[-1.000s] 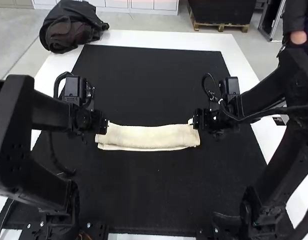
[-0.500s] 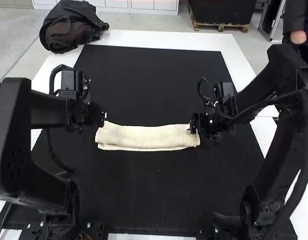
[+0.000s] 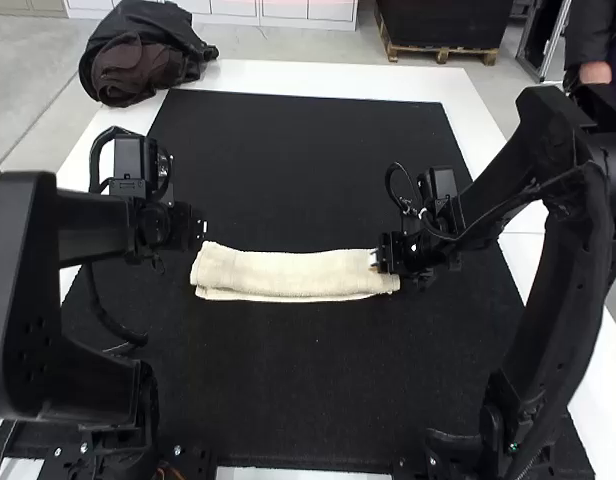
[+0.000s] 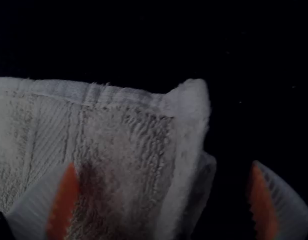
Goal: Fold the towel.
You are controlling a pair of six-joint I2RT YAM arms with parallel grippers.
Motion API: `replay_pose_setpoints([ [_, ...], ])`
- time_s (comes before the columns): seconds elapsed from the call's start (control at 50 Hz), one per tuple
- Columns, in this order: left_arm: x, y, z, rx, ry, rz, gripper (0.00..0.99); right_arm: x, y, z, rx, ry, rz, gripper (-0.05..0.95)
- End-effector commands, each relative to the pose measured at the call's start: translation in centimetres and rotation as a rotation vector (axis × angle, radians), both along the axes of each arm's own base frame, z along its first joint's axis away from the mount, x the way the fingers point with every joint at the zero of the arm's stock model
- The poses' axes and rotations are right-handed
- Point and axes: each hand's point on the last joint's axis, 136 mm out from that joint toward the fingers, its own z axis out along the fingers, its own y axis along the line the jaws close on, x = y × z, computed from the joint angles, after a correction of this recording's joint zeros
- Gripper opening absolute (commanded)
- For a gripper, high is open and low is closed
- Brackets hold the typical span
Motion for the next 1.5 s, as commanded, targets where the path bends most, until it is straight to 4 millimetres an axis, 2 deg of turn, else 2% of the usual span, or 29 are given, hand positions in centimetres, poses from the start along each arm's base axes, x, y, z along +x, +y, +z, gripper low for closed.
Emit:
replay_pose_setpoints([
  [0.0,0.7,0.6,2.2,0.013,-0.055,0.015,0.966,-1.1,1.2,-1.4,0.016,0.047,0.047,0.21],
  [0.06,0.7,0.6,2.3,0.014,-0.058,0.015,0.966,-1.2,1.5,-1.3,0.040,0.055,0.058,-0.02],
  [0.24,1.0,0.7,2.8,0.015,-0.069,0.017,0.966,-1.2,1.2,-0.5,0.074,0.063,0.055,-0.02],
  [0.42,1.2,1.5,3.5,0.019,-0.084,0.041,0.966,0.0,-0.3,2.8,0.101,0.008,-0.004,-0.02],
  [0.5,1.2,1.9,3.6,0.020,-0.087,0.051,0.966,0.2,-0.3,4.3,0.112,-0.014,-0.010,-0.02],
  [0.66,1.2,2.0,3.6,0.019,-0.085,0.057,0.966,0.1,0.0,6.2,0.136,-0.024,-0.010,-0.02],
  [0.84,1.2,2.1,3.5,0.020,-0.085,0.058,0.966,0.3,0.8,7.4,0.162,-0.008,-0.007,-0.02],
  [1.02,1.2,2.1,3.5,0.019,-0.087,0.059,0.966,0.1,3.2,8.7,0.188,0.004,0.034,-0.02],
  [1.24,1.2,2.1,3.6,0.020,-0.091,0.059,0.966,-0.6,7.7,10.5,0.226,0.007,0.108,-0.02],
  [1.36,1.2,2.2,3.6,0.023,-0.094,0.063,0.966,-0.7,9.4,11.7,0.251,0.002,0.130,-0.02],
  [1.48,1.2,2.5,3.6,0.027,-0.095,0.074,0.966,-0.8,11.0,12.0,0.260,0.007,0.154,-0.02],
])
